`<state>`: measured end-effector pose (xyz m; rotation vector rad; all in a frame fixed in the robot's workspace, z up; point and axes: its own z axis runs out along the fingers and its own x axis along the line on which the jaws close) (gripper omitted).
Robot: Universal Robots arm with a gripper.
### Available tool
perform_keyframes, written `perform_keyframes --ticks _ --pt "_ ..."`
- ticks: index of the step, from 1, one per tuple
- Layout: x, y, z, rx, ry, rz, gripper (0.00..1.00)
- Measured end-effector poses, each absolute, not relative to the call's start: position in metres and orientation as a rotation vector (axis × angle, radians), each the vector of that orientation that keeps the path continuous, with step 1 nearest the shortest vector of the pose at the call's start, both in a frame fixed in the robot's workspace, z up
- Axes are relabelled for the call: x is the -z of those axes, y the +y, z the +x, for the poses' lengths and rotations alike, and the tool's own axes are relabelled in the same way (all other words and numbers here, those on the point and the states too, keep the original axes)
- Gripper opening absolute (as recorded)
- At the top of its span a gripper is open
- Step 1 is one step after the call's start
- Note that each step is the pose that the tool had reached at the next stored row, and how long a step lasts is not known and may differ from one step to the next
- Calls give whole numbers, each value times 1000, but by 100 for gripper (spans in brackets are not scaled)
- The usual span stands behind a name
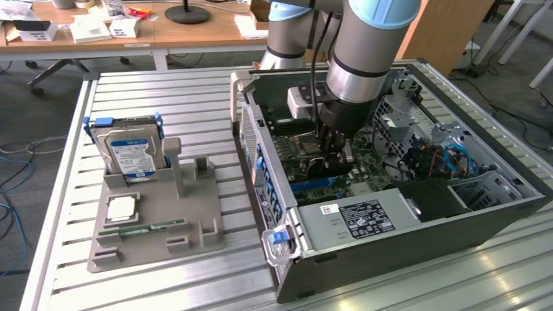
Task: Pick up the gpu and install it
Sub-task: 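Insert the gpu into the slot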
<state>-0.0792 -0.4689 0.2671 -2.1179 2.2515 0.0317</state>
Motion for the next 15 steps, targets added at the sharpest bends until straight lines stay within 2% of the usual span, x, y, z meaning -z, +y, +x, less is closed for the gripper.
perform_keyframes --ticks 15 --pt "-266 -469 -78 -48 2260 -2125 26"
